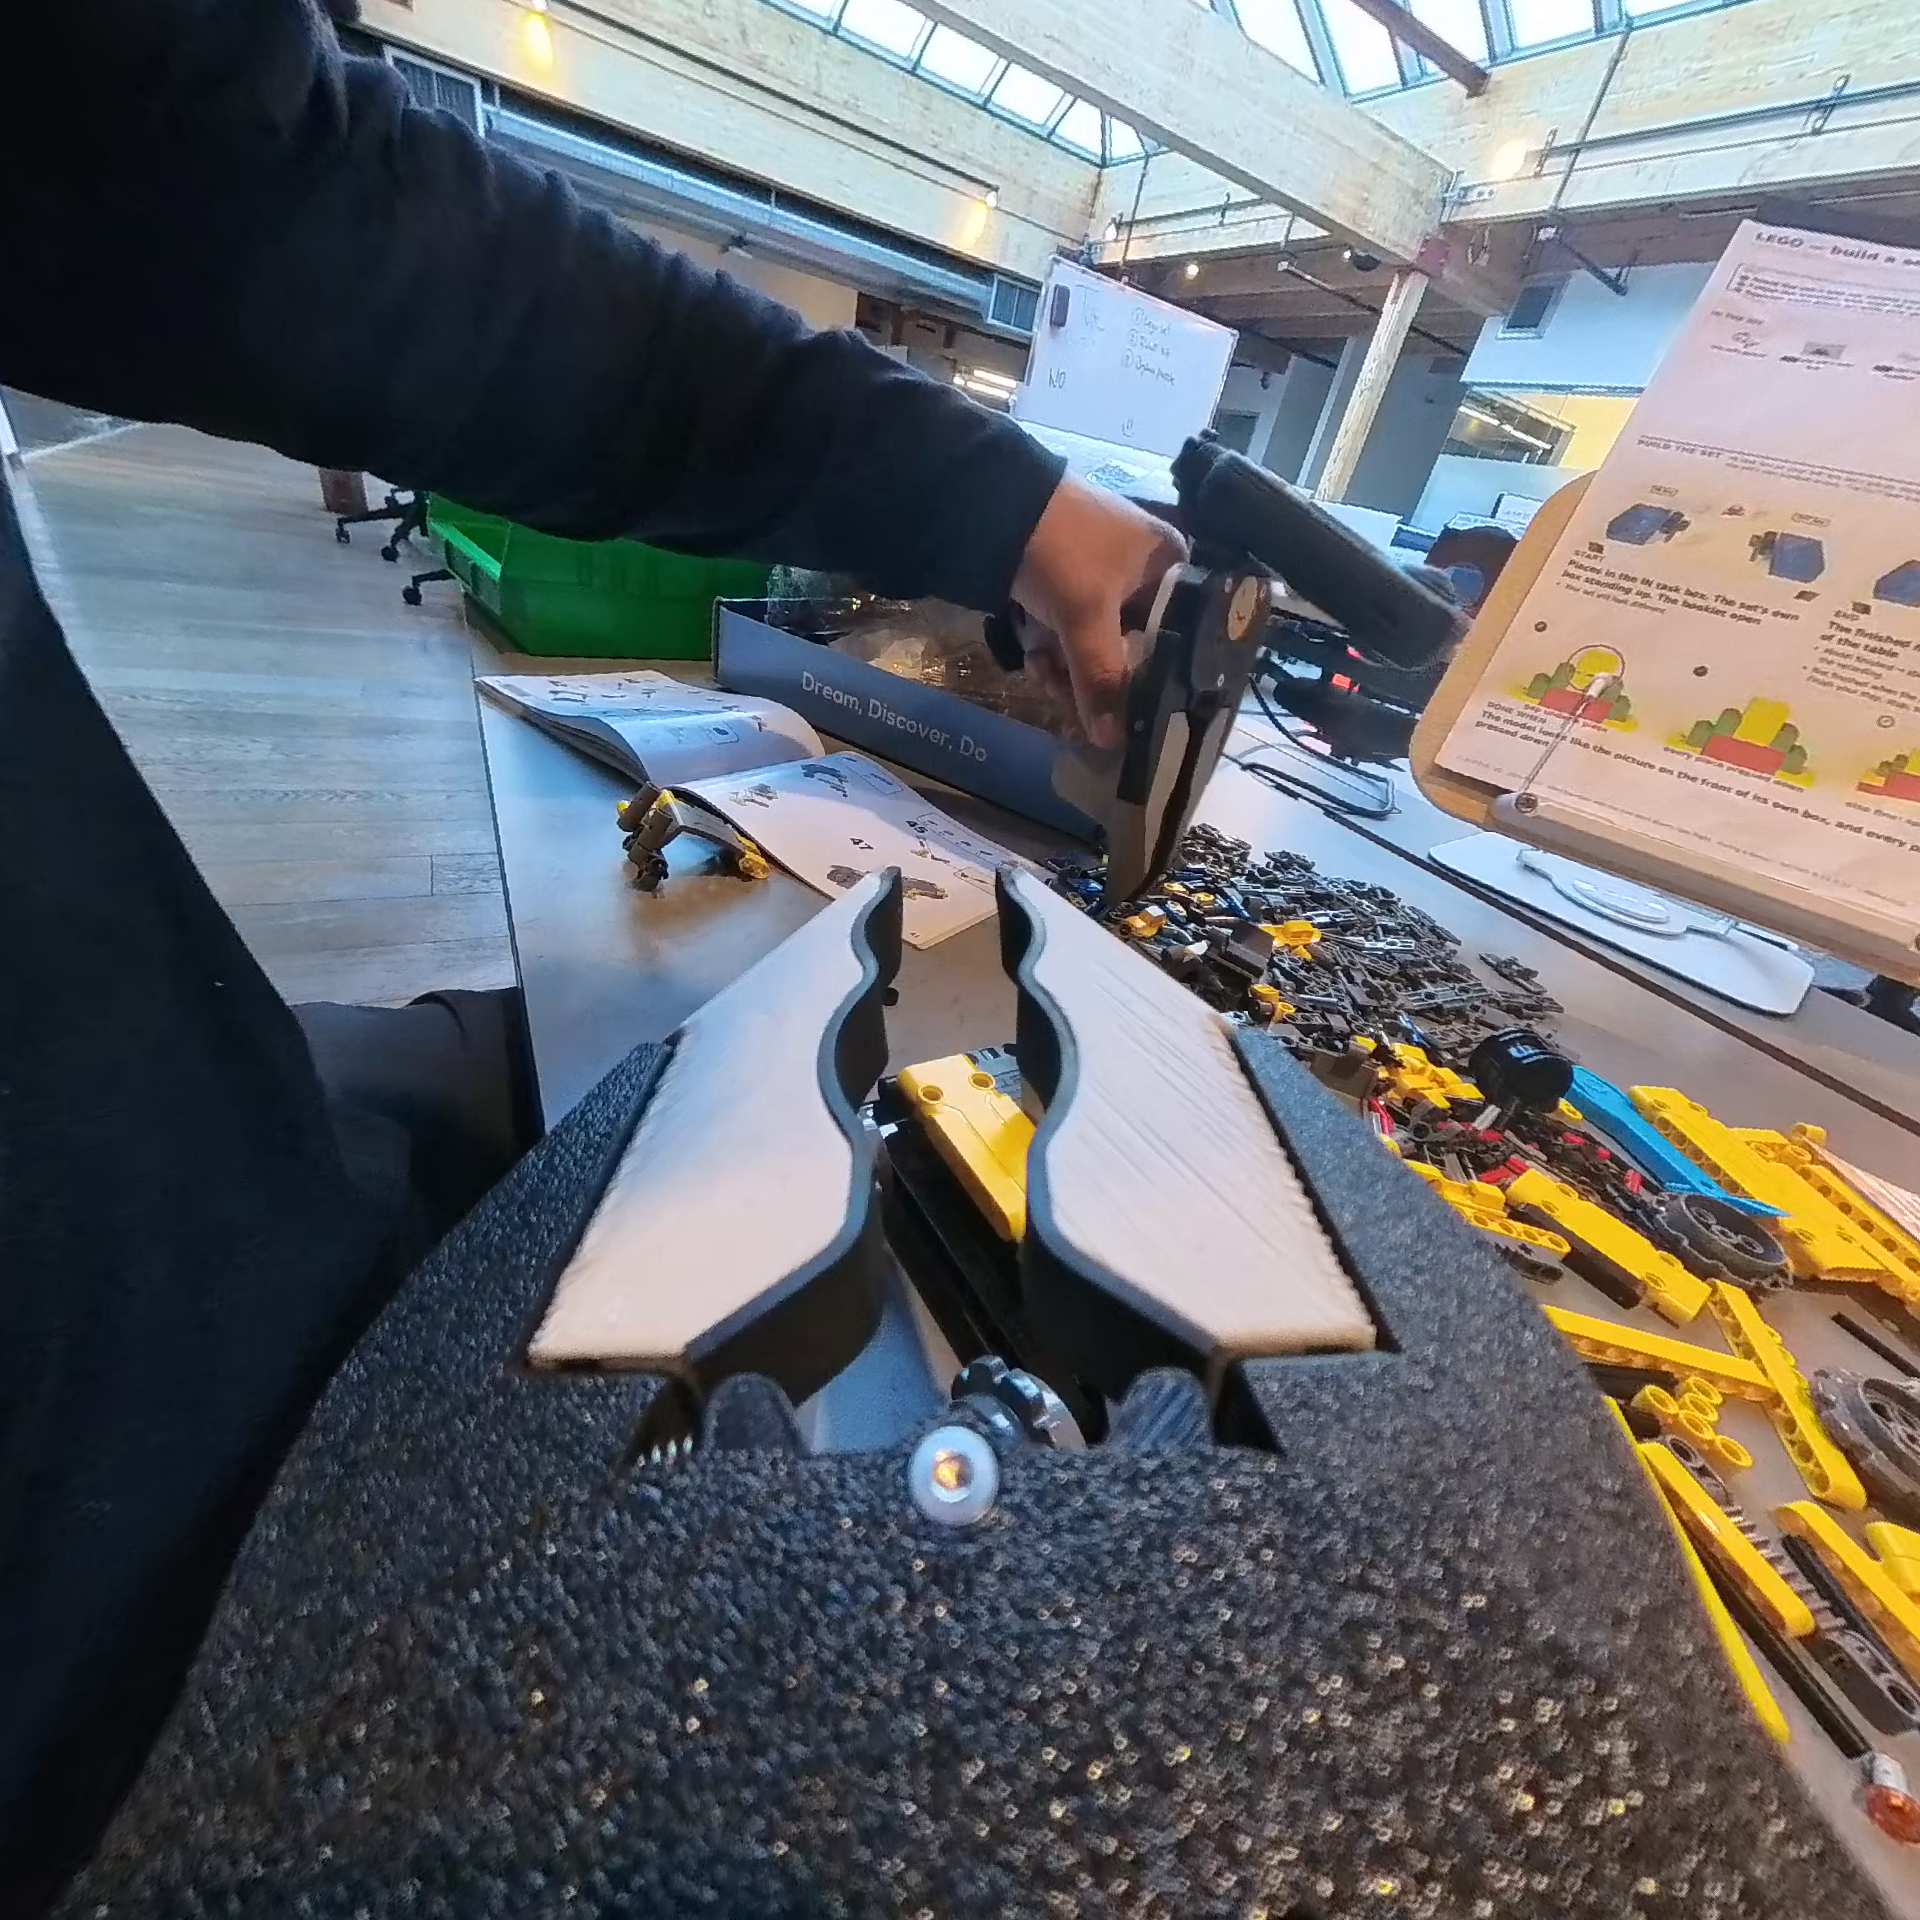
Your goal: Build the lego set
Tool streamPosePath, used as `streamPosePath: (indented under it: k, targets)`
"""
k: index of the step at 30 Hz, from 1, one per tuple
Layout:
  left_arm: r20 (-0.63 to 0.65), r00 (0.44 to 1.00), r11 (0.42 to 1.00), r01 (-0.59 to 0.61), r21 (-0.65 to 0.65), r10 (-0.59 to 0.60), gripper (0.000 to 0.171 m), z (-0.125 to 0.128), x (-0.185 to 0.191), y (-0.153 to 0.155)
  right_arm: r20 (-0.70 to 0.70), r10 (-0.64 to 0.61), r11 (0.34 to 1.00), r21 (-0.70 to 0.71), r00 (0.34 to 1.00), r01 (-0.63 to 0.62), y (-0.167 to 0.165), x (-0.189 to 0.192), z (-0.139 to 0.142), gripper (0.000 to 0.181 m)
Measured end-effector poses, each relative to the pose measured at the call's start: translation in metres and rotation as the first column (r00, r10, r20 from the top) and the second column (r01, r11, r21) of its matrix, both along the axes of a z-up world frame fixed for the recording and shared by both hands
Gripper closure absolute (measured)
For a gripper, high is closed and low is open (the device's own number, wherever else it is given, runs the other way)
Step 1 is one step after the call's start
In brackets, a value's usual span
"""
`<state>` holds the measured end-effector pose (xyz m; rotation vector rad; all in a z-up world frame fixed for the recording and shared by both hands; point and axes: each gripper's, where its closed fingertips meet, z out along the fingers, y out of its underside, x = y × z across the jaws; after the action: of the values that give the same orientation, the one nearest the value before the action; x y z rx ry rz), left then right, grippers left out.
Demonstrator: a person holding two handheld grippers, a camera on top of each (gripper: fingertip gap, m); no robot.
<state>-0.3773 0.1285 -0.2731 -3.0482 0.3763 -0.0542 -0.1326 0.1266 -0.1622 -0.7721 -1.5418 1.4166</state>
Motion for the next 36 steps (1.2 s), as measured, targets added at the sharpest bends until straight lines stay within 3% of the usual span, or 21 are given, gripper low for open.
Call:
streamPosePath:
  k: [7,36]
  targets:
    - [0.038,0.995,0.995,-0.093,0.026,0.092,0.153,0.0018,-0.0044,0.0027,0.002,0.000,1.000,-0.001,1.000,0.000,0.0002,-0.0004,-0.0003,0.164]
    - [0.041,0.990,0.989,-0.139,0.042,0.137,0.155,-0.0021,-0.0042,-0.0022,0.009,-0.011,0.999,-0.030,1.000,0.011,0.0045,-0.0023,0.0008,0.164]
